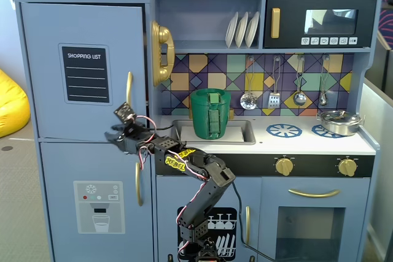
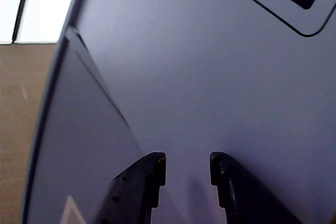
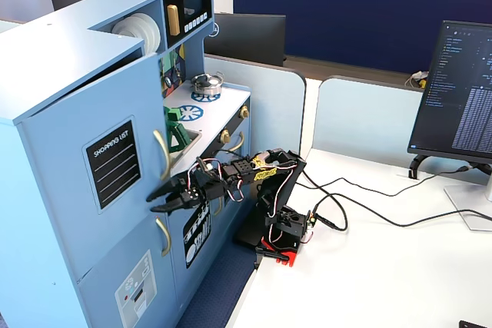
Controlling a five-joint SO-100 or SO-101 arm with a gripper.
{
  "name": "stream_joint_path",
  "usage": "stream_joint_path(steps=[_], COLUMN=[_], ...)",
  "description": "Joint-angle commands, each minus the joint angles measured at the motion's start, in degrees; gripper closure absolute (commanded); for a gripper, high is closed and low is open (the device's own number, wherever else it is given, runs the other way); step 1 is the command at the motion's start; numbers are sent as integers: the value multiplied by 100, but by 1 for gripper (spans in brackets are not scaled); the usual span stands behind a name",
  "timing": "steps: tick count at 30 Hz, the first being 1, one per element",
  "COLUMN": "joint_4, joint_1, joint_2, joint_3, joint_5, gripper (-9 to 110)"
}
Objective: Close the left cabinet door
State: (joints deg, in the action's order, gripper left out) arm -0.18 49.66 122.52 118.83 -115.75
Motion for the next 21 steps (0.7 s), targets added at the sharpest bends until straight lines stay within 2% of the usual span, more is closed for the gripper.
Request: stream_joint_path(steps=[1, 21], joint_4=[-105, 79], joint_1=[-229, -817], joint_2=[-26, 114], joint_3=[-501, -193], joint_5=[79, 44], gripper=[102, 102])
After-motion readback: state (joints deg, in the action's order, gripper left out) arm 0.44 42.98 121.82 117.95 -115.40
